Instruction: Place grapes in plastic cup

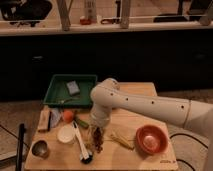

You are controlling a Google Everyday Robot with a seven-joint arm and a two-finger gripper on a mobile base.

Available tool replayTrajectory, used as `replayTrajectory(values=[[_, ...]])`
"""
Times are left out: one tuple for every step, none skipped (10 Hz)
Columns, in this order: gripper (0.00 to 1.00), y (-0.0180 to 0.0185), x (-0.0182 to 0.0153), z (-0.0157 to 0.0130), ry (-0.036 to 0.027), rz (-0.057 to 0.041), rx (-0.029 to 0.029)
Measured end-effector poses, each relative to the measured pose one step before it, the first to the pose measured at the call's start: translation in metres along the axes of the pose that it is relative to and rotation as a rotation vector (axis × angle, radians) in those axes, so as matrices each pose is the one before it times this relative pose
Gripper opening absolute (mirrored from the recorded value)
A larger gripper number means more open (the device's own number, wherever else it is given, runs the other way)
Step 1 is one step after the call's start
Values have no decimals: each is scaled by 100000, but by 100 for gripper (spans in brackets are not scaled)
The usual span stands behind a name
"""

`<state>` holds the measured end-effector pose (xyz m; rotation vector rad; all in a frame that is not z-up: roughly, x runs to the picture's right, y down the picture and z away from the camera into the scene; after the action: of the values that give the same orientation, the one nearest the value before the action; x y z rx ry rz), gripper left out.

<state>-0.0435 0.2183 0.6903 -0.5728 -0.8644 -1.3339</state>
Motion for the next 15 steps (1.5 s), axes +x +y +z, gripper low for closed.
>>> replayTrajectory(values=[[0, -74, 3, 36, -328, -716, -345], [0, -116, 10, 57, -142, -535, -189], [0, -174, -11, 96, -277, -724, -365], [0, 15, -2, 15, -119, -127, -249], [0, 62, -8, 23, -88, -3, -160], [0, -11, -33, 28, -71, -153, -103], [0, 26, -32, 11, -31, -51, -35], [0, 27, -44, -12, -7, -24, -3], [0, -14, -54, 27, -99, -88, -35], [1, 5, -37, 10, -185, 41, 6], [8, 23, -30, 65, -744, 292, 200], [18, 37, -8, 24, -516, 111, 35], [26, 77, -13, 39, -449, 214, 13], [37, 29, 43, 95, -384, 245, 276], [48, 73, 59, 194, -444, 237, 119]])
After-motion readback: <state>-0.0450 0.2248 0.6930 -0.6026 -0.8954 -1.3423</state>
